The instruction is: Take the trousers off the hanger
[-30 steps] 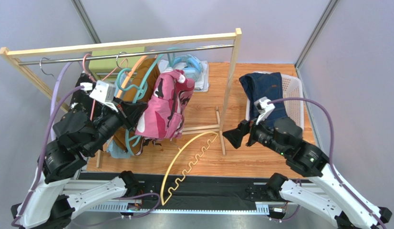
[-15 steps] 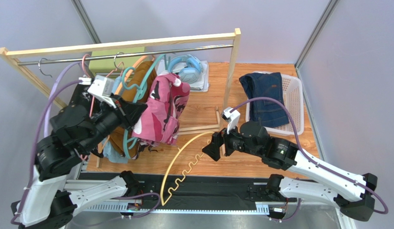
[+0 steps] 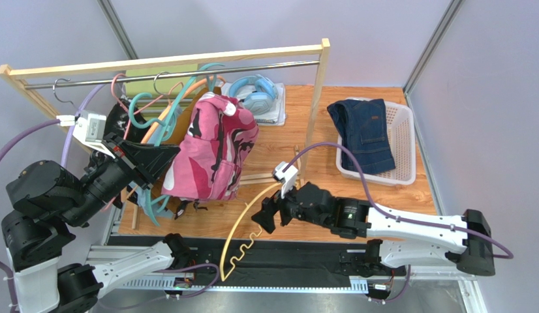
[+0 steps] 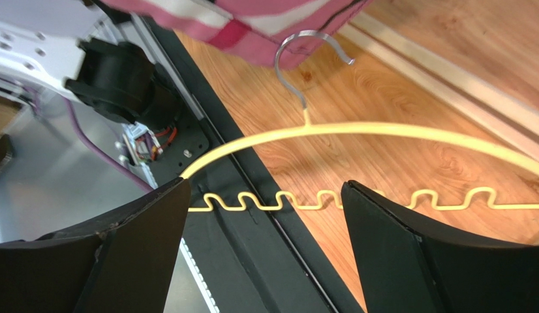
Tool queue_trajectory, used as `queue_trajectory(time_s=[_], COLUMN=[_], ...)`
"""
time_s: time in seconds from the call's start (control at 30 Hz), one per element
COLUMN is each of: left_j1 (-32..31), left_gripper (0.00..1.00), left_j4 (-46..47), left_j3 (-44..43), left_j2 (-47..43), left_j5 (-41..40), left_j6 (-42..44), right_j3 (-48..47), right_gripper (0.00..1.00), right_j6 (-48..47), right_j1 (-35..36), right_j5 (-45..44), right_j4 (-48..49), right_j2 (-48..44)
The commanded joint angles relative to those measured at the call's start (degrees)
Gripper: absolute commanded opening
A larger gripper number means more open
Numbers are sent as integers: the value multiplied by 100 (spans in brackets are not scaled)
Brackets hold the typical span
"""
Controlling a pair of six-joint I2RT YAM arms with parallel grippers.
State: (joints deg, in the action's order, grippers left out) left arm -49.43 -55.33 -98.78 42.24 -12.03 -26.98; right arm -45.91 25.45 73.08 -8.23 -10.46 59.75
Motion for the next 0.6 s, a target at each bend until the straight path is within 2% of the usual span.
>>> queue_trajectory(time_s=[0.0, 0.1, 0.27, 0.43, 0.57], left_j1=[3, 3, 3, 3, 3], left_gripper=[0, 0, 0, 0, 0], left_j4=[1236, 893, 489, 286, 199], left_j3=[-931, -1424, -1407, -1223, -1038], left_j2=[134, 284, 241, 48, -14], left_j5=[113, 61, -326, -826, -801], left_j6=[-509, -947, -1537, -1837, -1784], right_j3=[-365, -524, -752, -1182, -1832], right_gripper=[91, 92, 95, 95, 96], right_j6=[-136, -601, -1681, -2263, -2528], right_j1=[487, 891, 1445, 1543, 1639], right_j5=[-960, -1478, -2348, -2131, -2138], right_j4=[431, 316, 439, 641, 493], right_j2=[406, 450, 231, 177, 564])
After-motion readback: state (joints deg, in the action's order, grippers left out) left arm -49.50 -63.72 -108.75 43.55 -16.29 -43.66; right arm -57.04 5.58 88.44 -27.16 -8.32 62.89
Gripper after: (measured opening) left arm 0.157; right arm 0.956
